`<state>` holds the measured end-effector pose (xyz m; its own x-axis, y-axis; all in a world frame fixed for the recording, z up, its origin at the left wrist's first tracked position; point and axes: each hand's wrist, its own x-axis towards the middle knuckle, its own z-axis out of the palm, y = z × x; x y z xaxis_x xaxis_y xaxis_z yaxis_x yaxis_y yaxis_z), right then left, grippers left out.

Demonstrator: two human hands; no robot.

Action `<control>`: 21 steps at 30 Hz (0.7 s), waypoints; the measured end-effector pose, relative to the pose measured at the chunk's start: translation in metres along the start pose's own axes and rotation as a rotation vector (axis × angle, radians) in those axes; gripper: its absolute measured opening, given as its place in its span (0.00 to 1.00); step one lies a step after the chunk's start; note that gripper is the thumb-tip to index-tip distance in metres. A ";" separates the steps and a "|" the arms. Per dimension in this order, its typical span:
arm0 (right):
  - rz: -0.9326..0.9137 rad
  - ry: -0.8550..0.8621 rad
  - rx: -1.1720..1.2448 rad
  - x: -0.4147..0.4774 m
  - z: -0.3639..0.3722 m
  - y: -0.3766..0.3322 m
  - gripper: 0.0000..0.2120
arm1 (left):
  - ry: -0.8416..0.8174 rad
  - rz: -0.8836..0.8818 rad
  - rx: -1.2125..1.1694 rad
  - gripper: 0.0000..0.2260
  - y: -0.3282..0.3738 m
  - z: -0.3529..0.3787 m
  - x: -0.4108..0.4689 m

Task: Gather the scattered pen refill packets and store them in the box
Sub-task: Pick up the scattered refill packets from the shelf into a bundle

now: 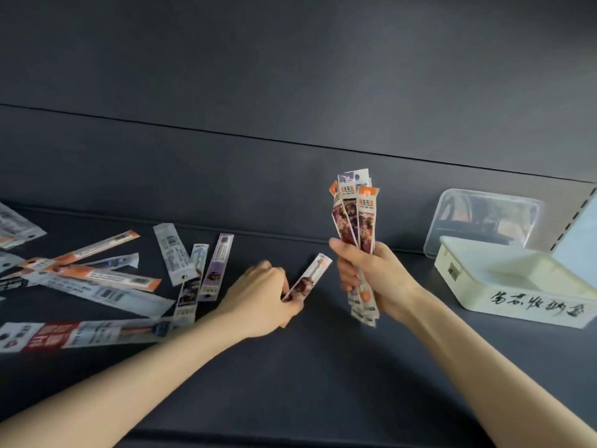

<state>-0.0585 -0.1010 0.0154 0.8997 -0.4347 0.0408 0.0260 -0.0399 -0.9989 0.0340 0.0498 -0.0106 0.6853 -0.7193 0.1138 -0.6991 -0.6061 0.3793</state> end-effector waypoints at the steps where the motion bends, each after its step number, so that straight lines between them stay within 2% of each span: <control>1: -0.025 -0.002 -0.006 -0.001 -0.003 0.002 0.16 | 0.004 -0.033 -0.038 0.14 0.004 0.001 -0.001; 5: -0.130 0.032 -0.125 -0.005 -0.010 0.008 0.17 | 0.064 -0.059 -0.145 0.06 0.010 0.003 -0.007; 10: -0.191 -0.046 -0.206 -0.008 -0.013 0.009 0.10 | 0.062 0.083 -0.509 0.06 -0.001 -0.001 -0.026; 13: -0.145 -0.132 -0.219 -0.010 -0.011 0.006 0.08 | 0.231 0.065 -0.744 0.05 0.000 -0.015 -0.033; 16: -0.042 -0.279 -0.071 -0.015 -0.003 0.004 0.06 | 0.367 0.014 -1.000 0.06 0.002 -0.024 -0.032; 18: 0.037 -0.416 0.061 -0.017 0.002 -0.001 0.07 | 0.410 0.007 -1.078 0.05 0.004 -0.027 -0.031; 21: 0.085 -0.523 0.131 -0.019 0.009 -0.005 0.10 | 0.421 0.013 -1.138 0.04 0.003 -0.030 -0.029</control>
<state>-0.0720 -0.0844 0.0196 0.9968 0.0758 -0.0242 -0.0319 0.1026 -0.9942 0.0179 0.0790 0.0152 0.8402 -0.4281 0.3329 -0.2724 0.1977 0.9416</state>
